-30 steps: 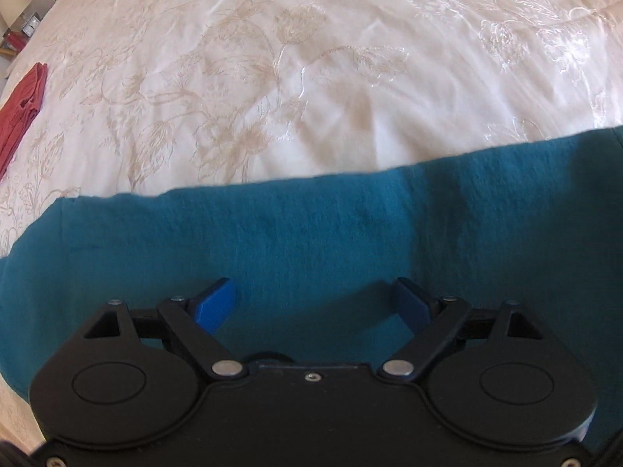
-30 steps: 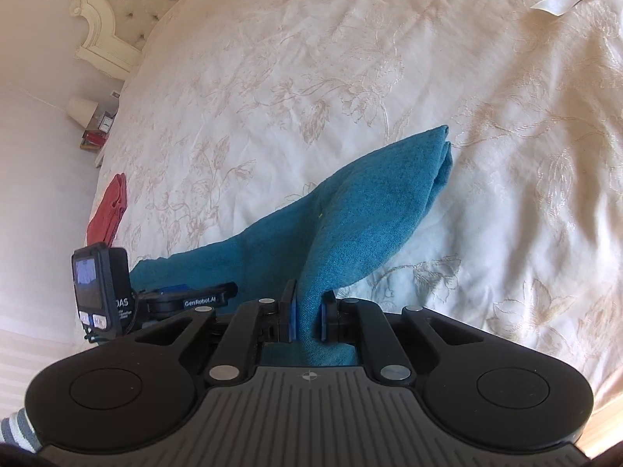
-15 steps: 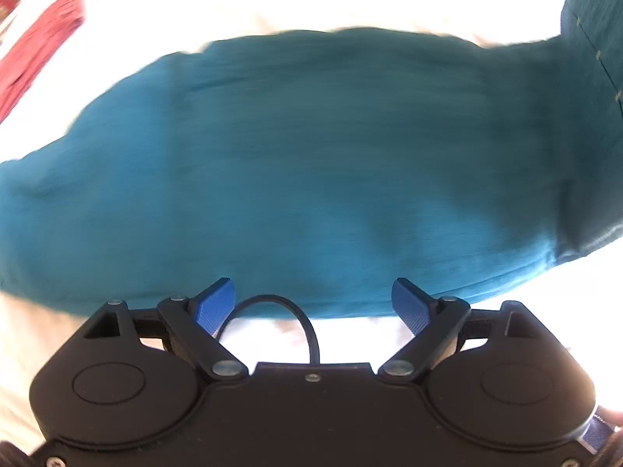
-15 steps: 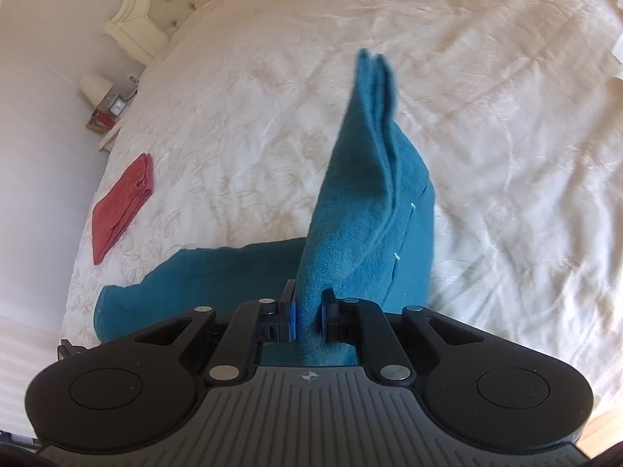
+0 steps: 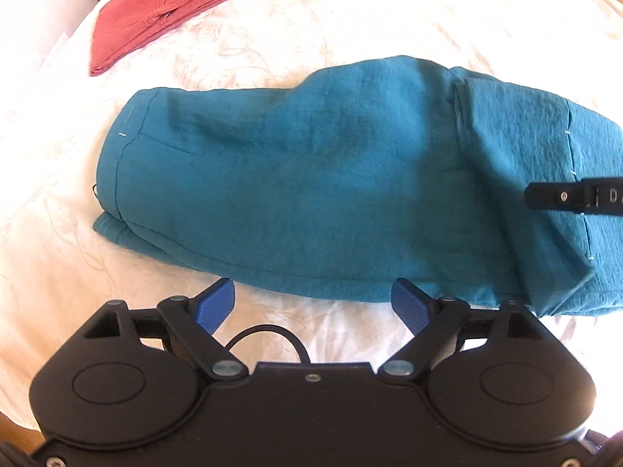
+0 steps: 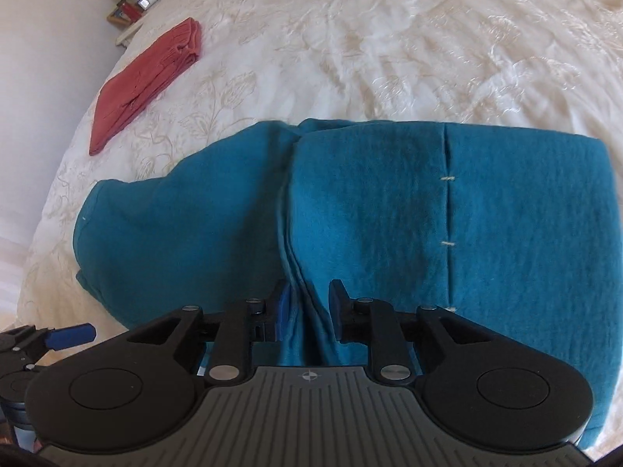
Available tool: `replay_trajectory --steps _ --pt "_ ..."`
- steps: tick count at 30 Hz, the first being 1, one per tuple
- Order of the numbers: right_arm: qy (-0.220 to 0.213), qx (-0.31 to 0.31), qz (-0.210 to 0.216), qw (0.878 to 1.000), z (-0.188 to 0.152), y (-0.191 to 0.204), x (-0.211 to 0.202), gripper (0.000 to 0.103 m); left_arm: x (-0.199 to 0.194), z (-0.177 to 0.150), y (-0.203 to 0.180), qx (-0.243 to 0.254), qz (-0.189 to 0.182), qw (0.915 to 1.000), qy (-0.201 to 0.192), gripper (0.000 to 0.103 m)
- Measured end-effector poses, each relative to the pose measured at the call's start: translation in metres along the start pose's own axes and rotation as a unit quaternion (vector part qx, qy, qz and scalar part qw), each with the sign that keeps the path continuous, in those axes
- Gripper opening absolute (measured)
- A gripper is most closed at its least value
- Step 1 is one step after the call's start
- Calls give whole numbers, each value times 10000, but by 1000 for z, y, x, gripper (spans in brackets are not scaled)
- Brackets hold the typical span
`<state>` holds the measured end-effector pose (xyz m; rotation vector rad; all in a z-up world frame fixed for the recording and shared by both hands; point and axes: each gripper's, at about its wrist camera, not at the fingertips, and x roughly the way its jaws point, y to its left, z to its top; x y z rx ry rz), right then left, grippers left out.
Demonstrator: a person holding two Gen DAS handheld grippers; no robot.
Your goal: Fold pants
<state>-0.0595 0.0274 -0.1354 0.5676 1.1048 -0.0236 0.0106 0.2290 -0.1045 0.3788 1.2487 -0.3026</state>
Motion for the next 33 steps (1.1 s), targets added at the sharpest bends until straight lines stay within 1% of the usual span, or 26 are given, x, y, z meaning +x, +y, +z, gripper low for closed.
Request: replay_trajectory --steps 2,4,7,10,13,15,16,18,20,21,23,24,25,26,28,29,33 --pt "-120 1 211 9997 -4 4 -13 23 -3 4 5 -15 -75 9999 -73 88" --pt "-309 20 240 9992 -7 2 -32 23 -4 10 3 37 -200 9997 -133 88" --pt "-578 296 -38 9979 -8 -19 -55 24 -1 23 -9 217 -395 9987 -252 88" --pt "-786 852 -426 9923 -9 -59 -74 25 0 32 -34 492 -613 9963 -346 88" --pt "-885 1269 -833 9844 -10 -99 -87 25 -3 35 -66 830 -797 9922 -486 89" --pt "-882 1439 -978 9808 -11 -126 -93 26 -4 35 -87 1035 -893 9891 -548 89" --pt "-862 1470 -1028 9800 -9 -135 -93 29 -3 34 -96 1107 -916 9880 -569 89" --pt "-750 1438 -1132 9802 -6 -153 -90 33 2 31 -113 1193 -867 9875 -554 89" --pt "-632 1364 -1089 9826 0 -167 -84 36 11 29 -126 1195 -769 9886 -503 89" --pt "-556 1320 -1046 9841 3 -174 -79 39 18 28 -132 1183 -671 9898 -426 89" --pt "-396 1205 -976 9871 8 -184 -70 40 34 28 -141 1132 -394 9926 -205 89" --pt "-323 1167 -954 9881 9 -188 -66 40 45 28 -144 1120 -228 9934 -26 89" --pt "-232 1138 -908 9891 12 -191 -62 40 57 27 -148 1091 -73 9937 251 89" --pt "-159 1122 -831 9901 13 -193 -60 40 63 28 -148 997 -34 9943 387 89" --pt "-41 1060 -622 9924 20 -199 -55 40 64 28 -145 606 -14 9970 477 89" --pt "-9 1015 -552 9933 22 -201 -53 40 63 29 -145 496 14 9976 486 89" --pt "226 908 -177 9955 39 -209 -35 43 63 26 -150 287 237 9982 471 90"
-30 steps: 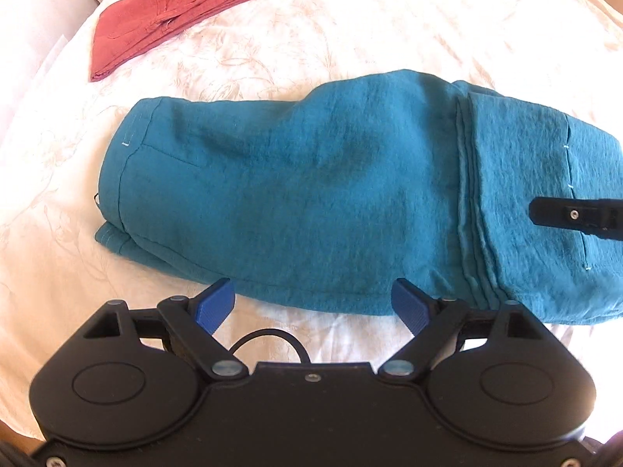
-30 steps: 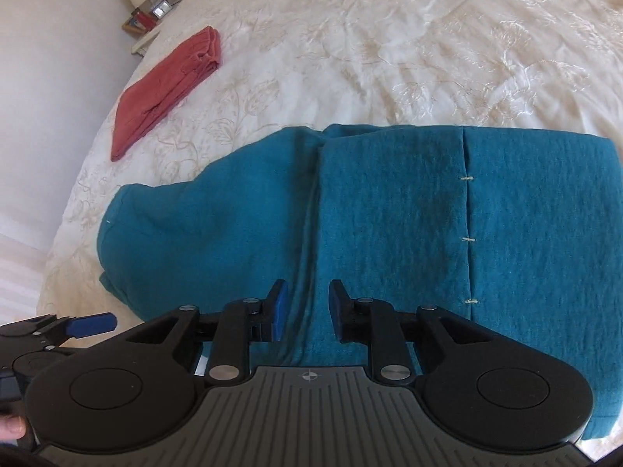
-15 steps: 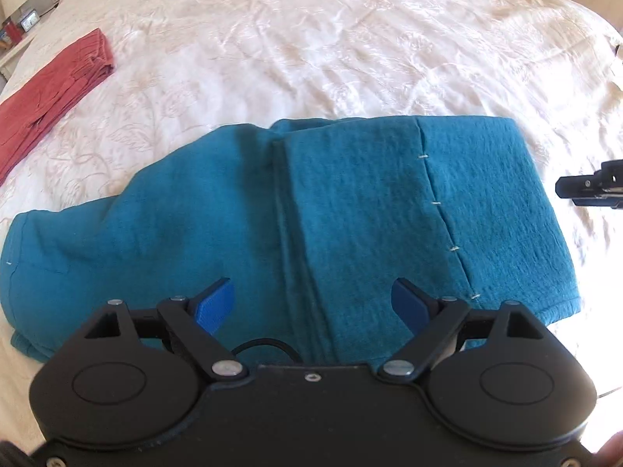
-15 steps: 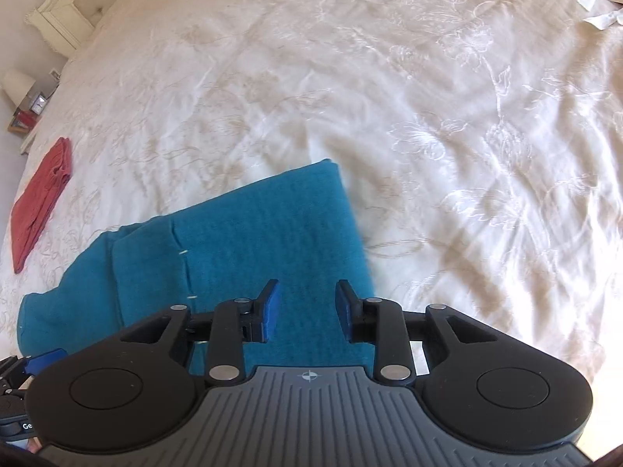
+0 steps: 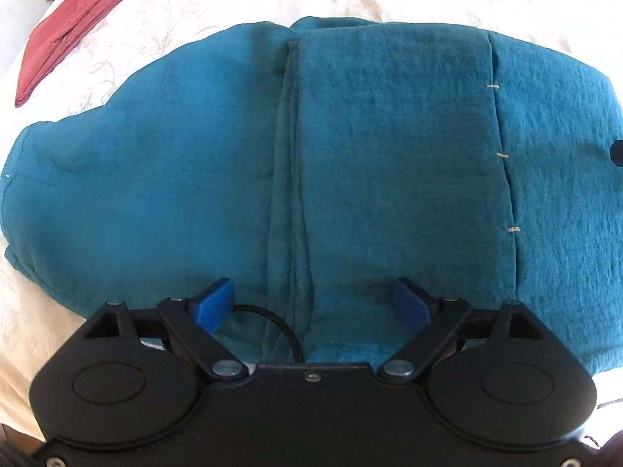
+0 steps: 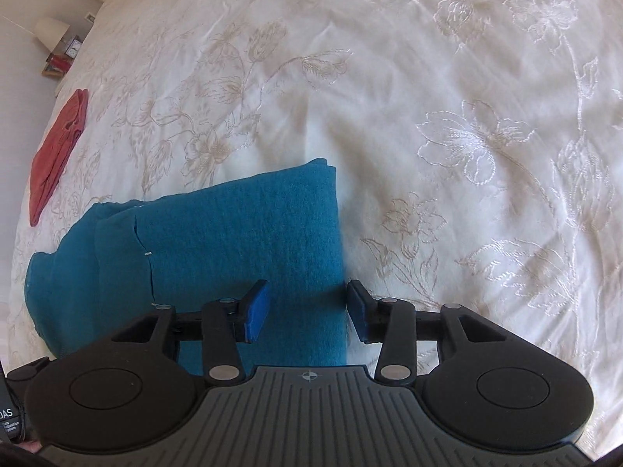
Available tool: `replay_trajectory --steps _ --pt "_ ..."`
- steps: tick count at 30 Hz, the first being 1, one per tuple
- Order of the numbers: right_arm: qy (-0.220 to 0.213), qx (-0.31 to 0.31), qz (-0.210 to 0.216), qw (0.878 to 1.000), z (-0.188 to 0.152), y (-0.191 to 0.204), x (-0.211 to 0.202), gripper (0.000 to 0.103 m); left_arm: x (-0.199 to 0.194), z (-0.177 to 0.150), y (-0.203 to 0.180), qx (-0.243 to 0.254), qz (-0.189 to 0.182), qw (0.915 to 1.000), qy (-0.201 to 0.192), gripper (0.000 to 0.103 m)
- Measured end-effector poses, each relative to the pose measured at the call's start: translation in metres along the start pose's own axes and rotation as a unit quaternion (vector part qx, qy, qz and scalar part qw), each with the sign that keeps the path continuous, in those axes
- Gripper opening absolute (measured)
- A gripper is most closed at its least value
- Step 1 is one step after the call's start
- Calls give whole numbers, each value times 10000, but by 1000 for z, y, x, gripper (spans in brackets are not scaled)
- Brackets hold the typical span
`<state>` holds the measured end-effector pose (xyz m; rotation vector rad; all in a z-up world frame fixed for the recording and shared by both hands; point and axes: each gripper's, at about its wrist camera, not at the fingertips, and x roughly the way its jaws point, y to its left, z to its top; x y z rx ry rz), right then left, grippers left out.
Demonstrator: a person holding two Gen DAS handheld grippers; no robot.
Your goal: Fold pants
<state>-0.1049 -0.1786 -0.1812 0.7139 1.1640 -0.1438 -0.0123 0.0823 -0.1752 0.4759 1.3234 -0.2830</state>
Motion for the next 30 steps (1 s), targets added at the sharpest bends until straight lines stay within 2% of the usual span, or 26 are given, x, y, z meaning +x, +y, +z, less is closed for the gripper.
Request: replay_trajectory --steps 4,6,8,9,14,17,21,25,30 --pt "306 94 282 9991 13 -6 23 44 4 -3 0 -417 150 9990 31 93" --pt "383 362 622 9967 17 -14 27 44 5 -4 1 -544 201 9983 19 93" --pt "420 467 912 9939 20 -19 27 21 4 -6 -2 -619 267 9977 -2 93" --pt "434 405 957 9936 21 -18 25 6 4 -6 -3 -649 292 9975 -8 93" --pt "169 -239 827 9961 29 1 -1 4 -2 -10 -9 -810 393 9959 -11 93" --pt "-86 -672 655 9956 42 10 -22 4 -7 -3 -18 -942 275 9952 -10 93" --pt "-285 -961 529 9936 79 8 -34 4 -16 12 -38 -978 145 9950 -163 92" --pt "-451 -1433 258 9883 119 10 -30 4 -18 32 -61 -893 97 9957 -235 92" --pt "-540 -1331 -151 9895 143 -1 -7 5 -21 34 -72 -858 17 9958 -307 92"
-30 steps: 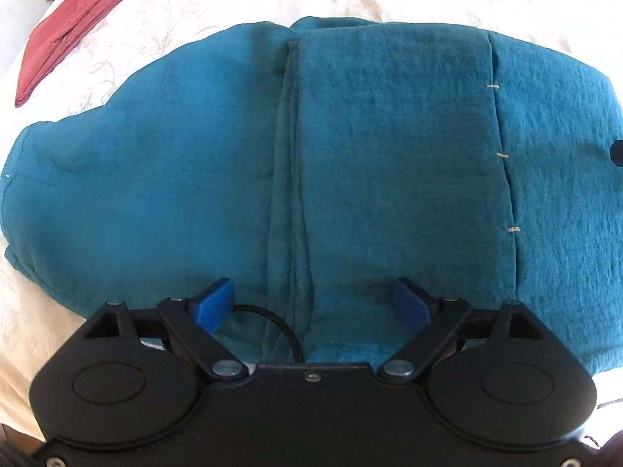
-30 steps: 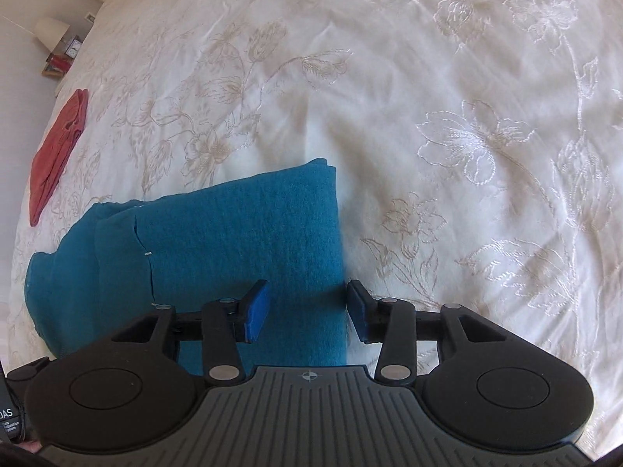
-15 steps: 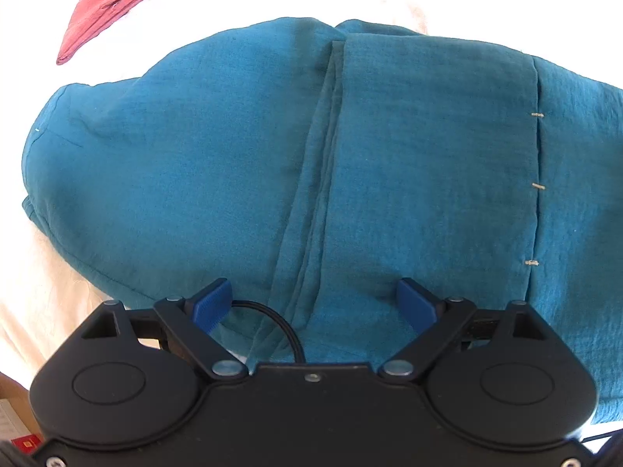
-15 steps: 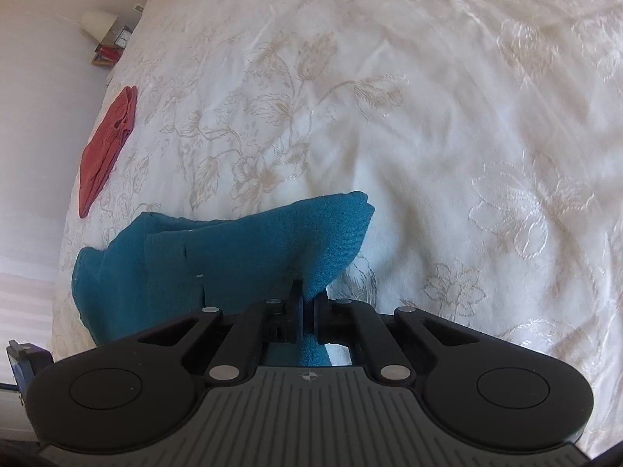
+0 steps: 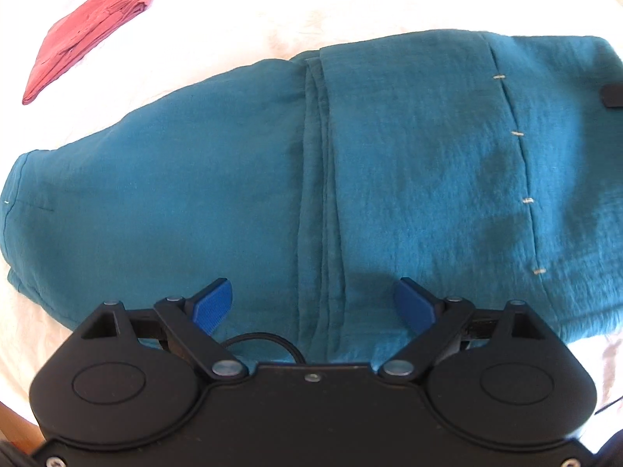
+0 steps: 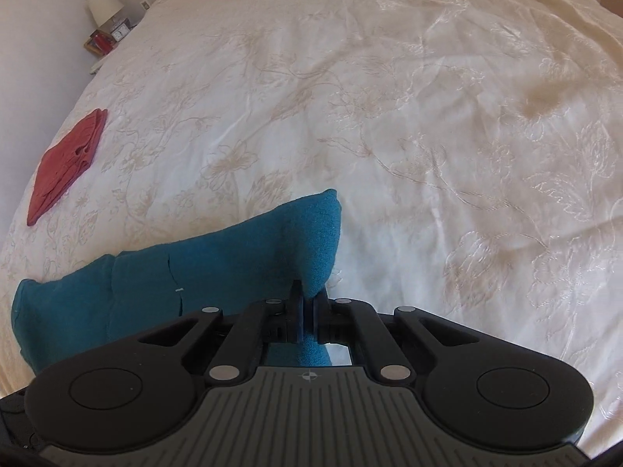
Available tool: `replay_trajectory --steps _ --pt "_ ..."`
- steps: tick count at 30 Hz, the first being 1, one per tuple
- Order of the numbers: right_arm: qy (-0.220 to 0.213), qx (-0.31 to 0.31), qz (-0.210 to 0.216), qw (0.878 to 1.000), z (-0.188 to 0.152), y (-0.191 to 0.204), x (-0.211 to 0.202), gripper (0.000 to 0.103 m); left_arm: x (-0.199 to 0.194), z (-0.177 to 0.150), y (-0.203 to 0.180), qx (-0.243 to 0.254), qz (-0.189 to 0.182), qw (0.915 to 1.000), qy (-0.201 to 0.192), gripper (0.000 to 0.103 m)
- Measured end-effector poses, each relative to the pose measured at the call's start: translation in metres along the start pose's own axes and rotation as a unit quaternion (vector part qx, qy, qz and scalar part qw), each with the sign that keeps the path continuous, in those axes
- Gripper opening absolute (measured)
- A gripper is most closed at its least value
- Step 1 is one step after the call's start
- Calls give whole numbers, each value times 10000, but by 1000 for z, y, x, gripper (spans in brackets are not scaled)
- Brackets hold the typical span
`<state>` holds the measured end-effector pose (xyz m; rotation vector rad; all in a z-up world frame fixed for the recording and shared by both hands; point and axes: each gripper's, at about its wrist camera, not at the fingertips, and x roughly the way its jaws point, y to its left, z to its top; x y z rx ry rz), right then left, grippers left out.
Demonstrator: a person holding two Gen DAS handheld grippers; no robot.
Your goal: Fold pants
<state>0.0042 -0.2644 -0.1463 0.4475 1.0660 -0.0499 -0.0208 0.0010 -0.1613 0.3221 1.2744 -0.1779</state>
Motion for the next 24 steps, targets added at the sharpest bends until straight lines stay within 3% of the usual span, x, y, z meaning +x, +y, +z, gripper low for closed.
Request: replay_trajectory --steps 2,4,7,14,20,21,24 --pt "238 67 132 9996 -3 -6 14 9 0 -5 0 30 32 10000 25 92" --pt "293 82 22 9995 -9 -7 11 20 -2 -6 2 14 27 10000 42 92" --pt "333 133 186 9992 -26 -16 -1 25 -1 -9 9 -95 -14 9999 91 92" --pt "1010 636 636 9908 -85 -42 -16 26 16 -11 24 -187 -39 9994 273 92" --pt "1165 945 755 9858 -107 -40 -13 31 17 -7 19 -98 57 9995 292 93" --pt "1169 975 782 9852 -107 -39 -14 29 17 -7 18 -96 74 9995 299 93" --pt "1086 704 651 9895 -104 -32 -23 13 13 8 6 -132 108 9993 332 92"
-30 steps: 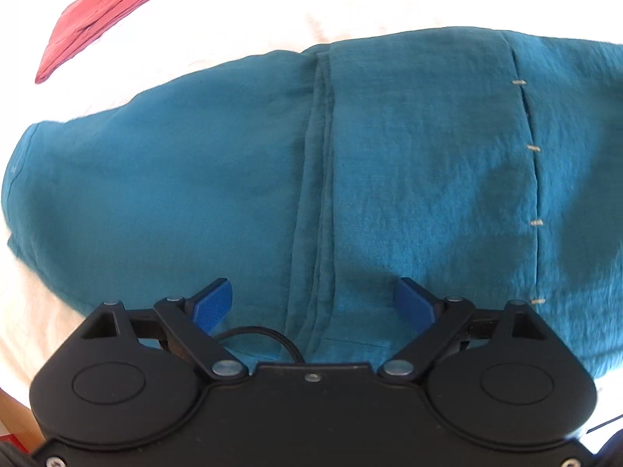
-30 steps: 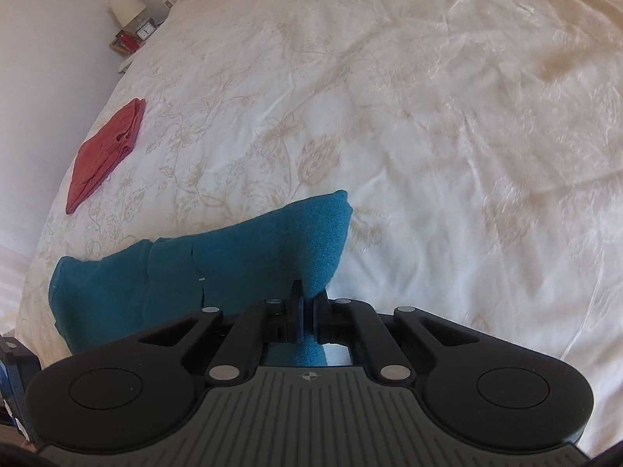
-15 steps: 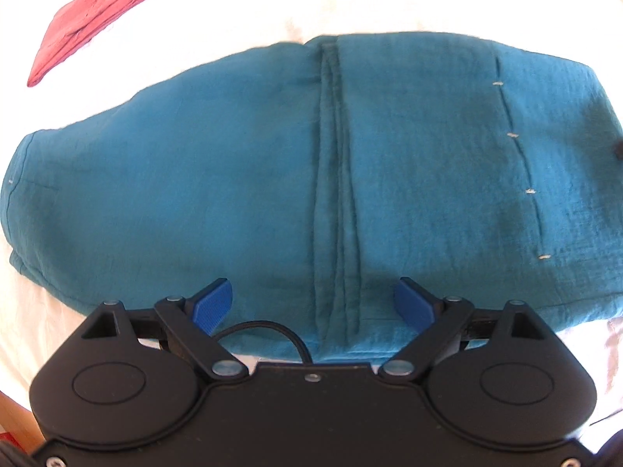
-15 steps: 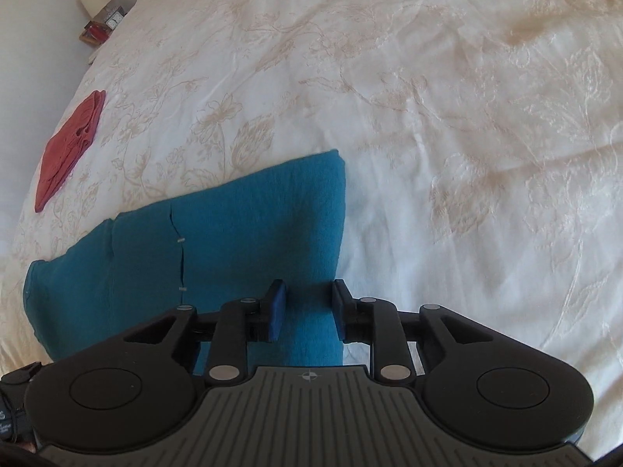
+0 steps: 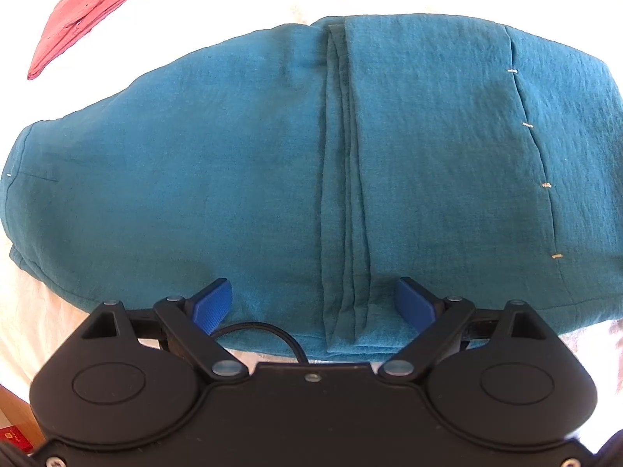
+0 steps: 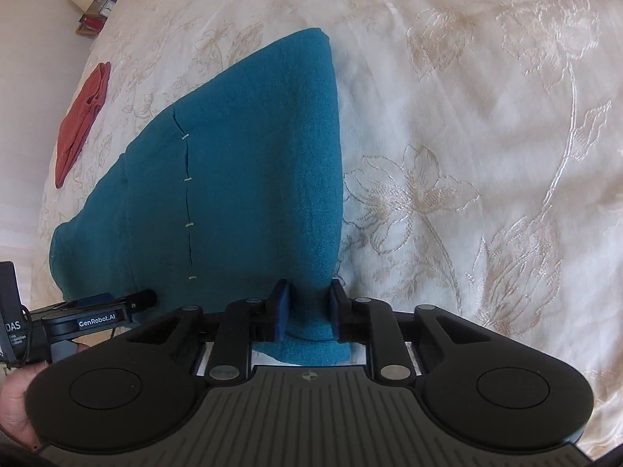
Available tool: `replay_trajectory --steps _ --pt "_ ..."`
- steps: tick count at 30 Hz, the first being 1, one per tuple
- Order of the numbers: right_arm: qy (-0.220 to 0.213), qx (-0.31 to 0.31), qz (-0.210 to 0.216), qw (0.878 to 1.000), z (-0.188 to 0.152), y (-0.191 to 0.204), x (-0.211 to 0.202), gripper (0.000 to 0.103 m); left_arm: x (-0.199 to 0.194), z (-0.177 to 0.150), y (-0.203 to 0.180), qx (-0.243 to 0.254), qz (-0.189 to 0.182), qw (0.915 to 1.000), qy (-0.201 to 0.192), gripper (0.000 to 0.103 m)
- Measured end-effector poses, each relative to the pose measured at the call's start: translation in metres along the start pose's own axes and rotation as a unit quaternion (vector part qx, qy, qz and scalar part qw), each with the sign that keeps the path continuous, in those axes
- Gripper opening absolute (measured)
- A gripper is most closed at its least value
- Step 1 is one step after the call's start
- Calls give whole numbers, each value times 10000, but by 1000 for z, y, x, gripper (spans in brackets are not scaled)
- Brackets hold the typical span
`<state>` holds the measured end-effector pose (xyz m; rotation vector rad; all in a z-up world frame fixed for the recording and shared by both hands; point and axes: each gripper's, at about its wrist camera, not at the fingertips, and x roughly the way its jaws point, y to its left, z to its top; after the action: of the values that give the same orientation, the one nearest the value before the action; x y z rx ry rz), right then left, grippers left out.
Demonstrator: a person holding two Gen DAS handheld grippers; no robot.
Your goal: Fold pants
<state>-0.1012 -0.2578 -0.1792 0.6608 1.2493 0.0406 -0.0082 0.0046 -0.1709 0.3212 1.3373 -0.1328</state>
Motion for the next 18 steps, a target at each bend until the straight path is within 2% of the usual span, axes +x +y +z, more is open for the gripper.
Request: replay_trajectory --steps 3,4,5,6,9,11,14,18 --pt "-224 -413 -730 9962 -2 9 -8 7 1 6 -6 -52 -47 10000 10 93" --pt "-266 -513 -1045 9928 -3 9 -7 1 1 8 -6 -60 -15 10000 9 92" --pt "-268 -595 -1410 9879 -3 9 -3 1 1 8 -7 -59 5 10000 7 92" --pt "-240 -609 -1526 9861 -3 6 -1 1 1 8 -6 -53 6 10000 3 92" --pt "-364 -46 -970 9946 -2 -8 -14 3 1 9 -7 -70 -9 10000 -30 92" --pt "-579 146 -823 9948 -1 -10 -27 4 -5 8 -4 -133 -16 9999 -69 92" --pt "-783 152 -677 9945 1 0 -42 4 -20 7 9 -272 37 9996 -107 91" --pt "-911 -156 -521 9944 7 30 -50 5 -48 13 37 -532 27 9982 -279 91"
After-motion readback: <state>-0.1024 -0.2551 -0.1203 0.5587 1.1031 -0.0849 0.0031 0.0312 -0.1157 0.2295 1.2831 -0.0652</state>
